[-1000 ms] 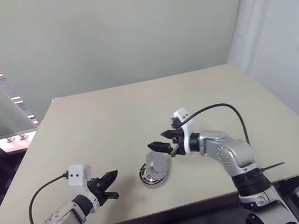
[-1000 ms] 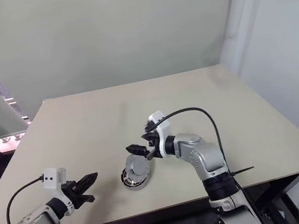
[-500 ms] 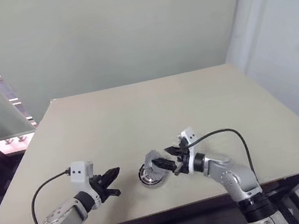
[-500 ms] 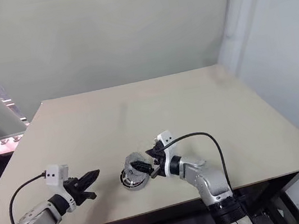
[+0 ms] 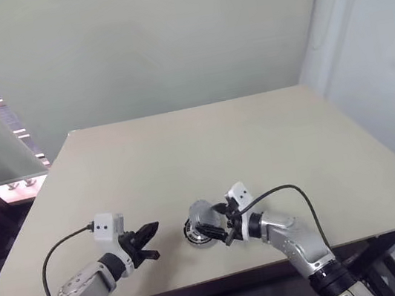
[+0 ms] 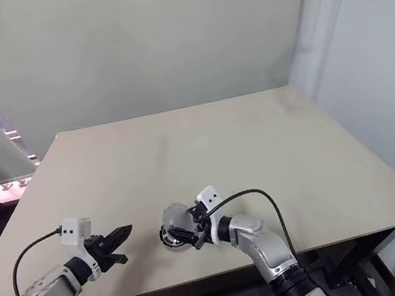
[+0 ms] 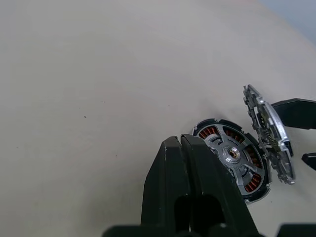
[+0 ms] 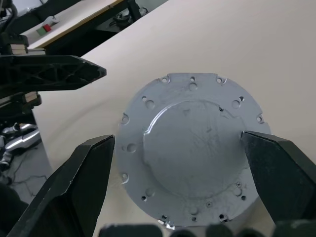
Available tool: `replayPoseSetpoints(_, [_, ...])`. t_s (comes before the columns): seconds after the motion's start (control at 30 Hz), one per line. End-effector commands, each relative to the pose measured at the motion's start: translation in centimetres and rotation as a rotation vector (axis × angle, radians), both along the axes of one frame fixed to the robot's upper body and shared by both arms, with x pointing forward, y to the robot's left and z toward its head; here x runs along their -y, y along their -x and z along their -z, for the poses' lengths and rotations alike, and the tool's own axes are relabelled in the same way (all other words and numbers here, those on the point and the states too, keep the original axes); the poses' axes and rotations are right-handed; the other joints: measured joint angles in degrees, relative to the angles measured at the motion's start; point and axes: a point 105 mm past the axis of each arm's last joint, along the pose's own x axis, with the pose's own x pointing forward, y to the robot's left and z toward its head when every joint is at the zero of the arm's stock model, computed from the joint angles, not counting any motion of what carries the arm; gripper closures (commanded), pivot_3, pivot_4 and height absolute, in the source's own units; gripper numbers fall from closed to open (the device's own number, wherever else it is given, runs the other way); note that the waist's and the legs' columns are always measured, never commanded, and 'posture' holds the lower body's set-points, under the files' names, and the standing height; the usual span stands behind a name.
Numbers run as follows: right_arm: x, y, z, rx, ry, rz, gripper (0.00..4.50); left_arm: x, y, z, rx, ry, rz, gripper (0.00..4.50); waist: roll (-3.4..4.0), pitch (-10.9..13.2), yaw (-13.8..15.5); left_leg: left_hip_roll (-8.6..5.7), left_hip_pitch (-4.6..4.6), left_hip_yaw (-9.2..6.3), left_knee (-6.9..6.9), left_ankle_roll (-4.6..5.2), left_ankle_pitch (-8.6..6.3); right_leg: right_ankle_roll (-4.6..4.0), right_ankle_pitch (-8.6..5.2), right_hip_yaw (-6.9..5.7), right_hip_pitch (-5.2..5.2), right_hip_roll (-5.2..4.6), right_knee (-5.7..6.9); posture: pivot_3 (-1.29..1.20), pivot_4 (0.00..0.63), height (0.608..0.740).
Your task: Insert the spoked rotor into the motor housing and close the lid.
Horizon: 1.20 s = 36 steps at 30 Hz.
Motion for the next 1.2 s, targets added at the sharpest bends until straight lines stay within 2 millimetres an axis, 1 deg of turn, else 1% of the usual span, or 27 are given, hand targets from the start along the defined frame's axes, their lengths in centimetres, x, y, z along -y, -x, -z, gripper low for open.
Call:
replayPoseSetpoints(0.03, [-0.2, -0.7, -1.2, 0.057, -0.017, 0.017, 0.03, 0.1, -0.4, -1.2, 0.045, -0.016, 0.01, 4.5, 0.0, 0.0, 0.0, 0.0, 0.0, 0.0, 0.01, 0.0, 0.0, 0.0, 0.0, 0.0, 0.0, 0.0, 0.0, 0.0, 0.0, 0.74])
replayPoseSetpoints(0.33, [-0.5, -0.7, -0.7, 0.057, -0.006, 0.017, 0.03, 0.2, -0.6, -1.4, 0.049, -0.016, 0.015, 4.5, 0.0, 0.0, 0.0, -0.01, 0.01, -0.02, 0.01, 0.0, 0.0, 0.0, 0.0, 0.0, 0.03, 0.0, 0.0, 0.0, 0.0, 0.74])
replayPoseSetpoints(0.43, [-0.5, -0.7, -0.7, 0.063, 0.002, 0.015, 0.61, 0.2, -0.6, -1.4, 0.05, -0.016, 0.016, 4.5, 0.0, 0.0, 0.0, -0.01, 0.02, -0.02, 0.04, 0.0, 0.0, 0.0, 0.0, 0.0, 0.05, 0.0, 0.0, 0.0, 0.0, 0.74])
replayPoseSetpoints(0.5, [-0.6, -0.7, -0.8, 0.056, 0.018, 0.008, 1.24, 0.2, -0.6, -1.4, 0.05, -0.016, 0.017, 4.5, 0.0, 0.0, 0.0, -0.01, 0.03, -0.02, 0.05, 0.0, 0.0, 0.0, 0.0, 0.0, 0.06, 0.0, 0.0, 0.0, 0.0, 0.74])
replayPoseSetpoints(0.53, [-0.7, -0.7, -0.8, 0.05, 0.03, 0.002, 1.28, 0.2, -0.6, -1.4, 0.05, -0.016, 0.018, 4.5, 0.0, 0.0, 0.0, -0.01, 0.04, -0.03, 0.06, 0.0, 0.0, 0.0, 0.0, 0.0, 0.08, 0.0, 0.0, 0.0, 0.0, 0.74])
replayPoseSetpoints(0.63, [-1.0, -0.6, -0.8, 0.041, 0.087, -0.02, 1.28, 0.2, -0.6, -1.3, 0.046, -0.017, 0.02, 4.5, 0.0, 0.0, 0.0, -0.01, 0.09, -0.03, 0.09, 0.0, 0.0, 0.0, 0.0, 0.0, 0.13, 0.01, 0.01, 0.0, 0.0, 0.74])
replayPoseSetpoints(0.9, [-2.6, -0.2, -1.4, 0.047, 0.296, -0.098, 1.28, 0.4, -0.7, -1.2, 0.046, -0.012, 0.021, 4.5, -0.01, 0.0, 0.0, -0.01, 0.17, -0.04, 0.12, 0.0, 0.0, -0.01, 0.0, -0.01, 0.21, 0.01, 0.02, 0.0, 0.0, 0.74])
replayPoseSetpoints(1.03, [-3.3, -0.2, -1.4, 0.028, 0.386, -0.098, 1.28, 0.5, -0.6, -1.0, 0.045, -0.007, 0.02, 4.5, -0.02, 0.0, 0.0, -0.01, 0.16, -0.06, 0.1, 0.0, 0.0, 0.0, 0.0, -0.02, 0.2, 0.01, 0.02, 0.0, 0.0, 0.74])
replayPoseSetpoints(1.1, [-3.4, -0.2, -1.4, 0.022, 0.412, -0.093, 1.28, 0.6, -0.6, -1.0, 0.044, -0.006, 0.019, 4.5, -0.02, 0.0, 0.0, -0.01, 0.15, -0.07, 0.09, 0.0, 0.0, 0.0, 0.0, -0.03, 0.19, 0.01, 0.02, 0.0, 0.0, 0.74])
replayPoseSetpoints(1.2, [-3.9, -0.3, -0.5, 0.002, 0.48, -0.082, 1.28, 0.6, -0.5, -0.8, 0.041, -0.002, 0.017, 4.5, -0.02, 0.0, 0.0, -0.01, 0.16, -0.08, 0.09, 0.0, 0.0, 0.0, 0.0, -0.03, 0.19, 0.01, 0.02, 0.0, 0.0, 0.74])
